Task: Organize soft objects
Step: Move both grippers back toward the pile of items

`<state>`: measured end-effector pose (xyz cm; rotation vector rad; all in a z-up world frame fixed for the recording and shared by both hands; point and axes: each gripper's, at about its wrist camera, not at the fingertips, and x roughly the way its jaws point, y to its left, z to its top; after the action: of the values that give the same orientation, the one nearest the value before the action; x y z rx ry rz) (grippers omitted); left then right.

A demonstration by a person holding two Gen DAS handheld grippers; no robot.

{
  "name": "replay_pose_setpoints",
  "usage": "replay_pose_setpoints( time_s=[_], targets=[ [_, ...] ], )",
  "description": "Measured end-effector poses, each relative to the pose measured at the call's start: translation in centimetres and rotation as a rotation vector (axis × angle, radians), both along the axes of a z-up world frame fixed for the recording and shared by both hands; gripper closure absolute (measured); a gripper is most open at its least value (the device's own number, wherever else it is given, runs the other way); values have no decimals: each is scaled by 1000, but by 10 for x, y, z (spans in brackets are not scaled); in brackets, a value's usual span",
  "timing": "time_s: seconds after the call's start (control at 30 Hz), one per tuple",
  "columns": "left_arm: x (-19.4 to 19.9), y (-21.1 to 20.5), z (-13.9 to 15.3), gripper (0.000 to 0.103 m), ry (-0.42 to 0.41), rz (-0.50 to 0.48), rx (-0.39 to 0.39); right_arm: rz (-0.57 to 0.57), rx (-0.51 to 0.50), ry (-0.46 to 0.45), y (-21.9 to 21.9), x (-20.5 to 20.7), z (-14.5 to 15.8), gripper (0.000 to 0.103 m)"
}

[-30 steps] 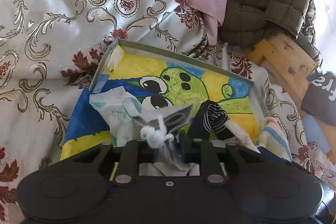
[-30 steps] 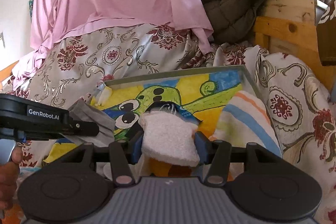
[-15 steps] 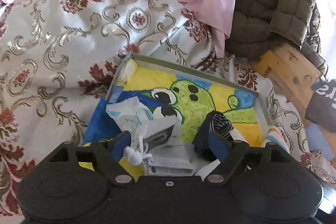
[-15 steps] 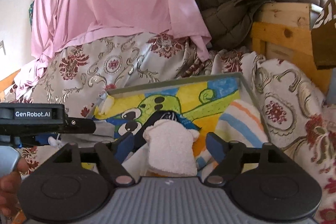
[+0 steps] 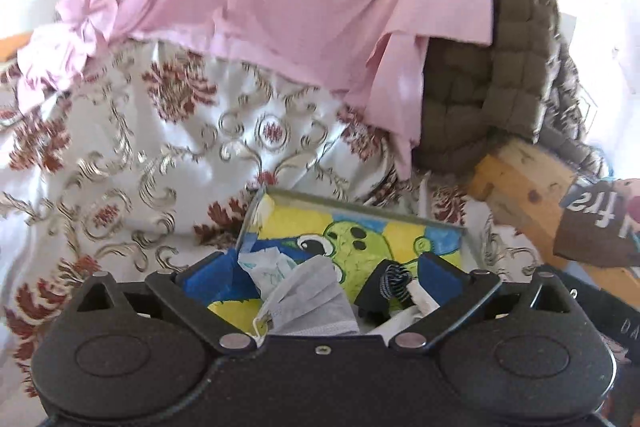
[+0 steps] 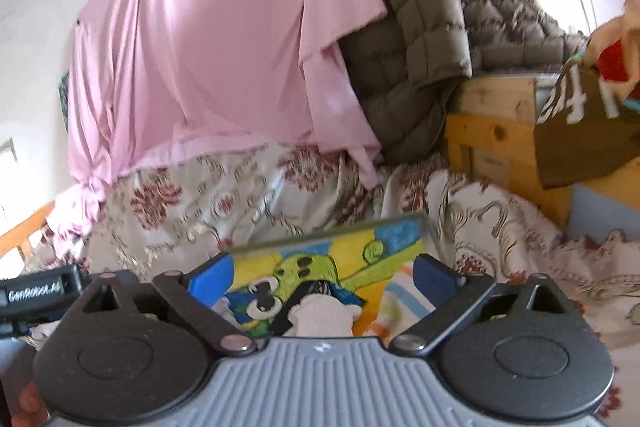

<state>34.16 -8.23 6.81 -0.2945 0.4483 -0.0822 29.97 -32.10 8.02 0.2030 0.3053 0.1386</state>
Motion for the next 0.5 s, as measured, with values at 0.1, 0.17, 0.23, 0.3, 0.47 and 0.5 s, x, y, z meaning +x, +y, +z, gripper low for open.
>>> replay_pose_setpoints(
  time_s=[0.1,0.17,0.23,0.3,0.47,0.5],
  targets=[
    [-27,1,11,1,-37,1,5,-2,16,-35,-2,-26,8,1],
    [-46,4,15,1,-65,8,-12,-18,31,-59,-3,-48,10,0],
    [-66,6,14,1,-81,17,-29,-26,40,-78,-6,-68,11,0],
    [-84,8,13,1,-90,25,-37,-33,36,-94,-7,-86,12,0],
    [-125,11,8,1,-94,40,-72,-46,19,-105,-4,-123,7,0],
    [-133,11,6,1,-96,38,-68,-47,14,-104,-3,-131,3,0]
  ],
)
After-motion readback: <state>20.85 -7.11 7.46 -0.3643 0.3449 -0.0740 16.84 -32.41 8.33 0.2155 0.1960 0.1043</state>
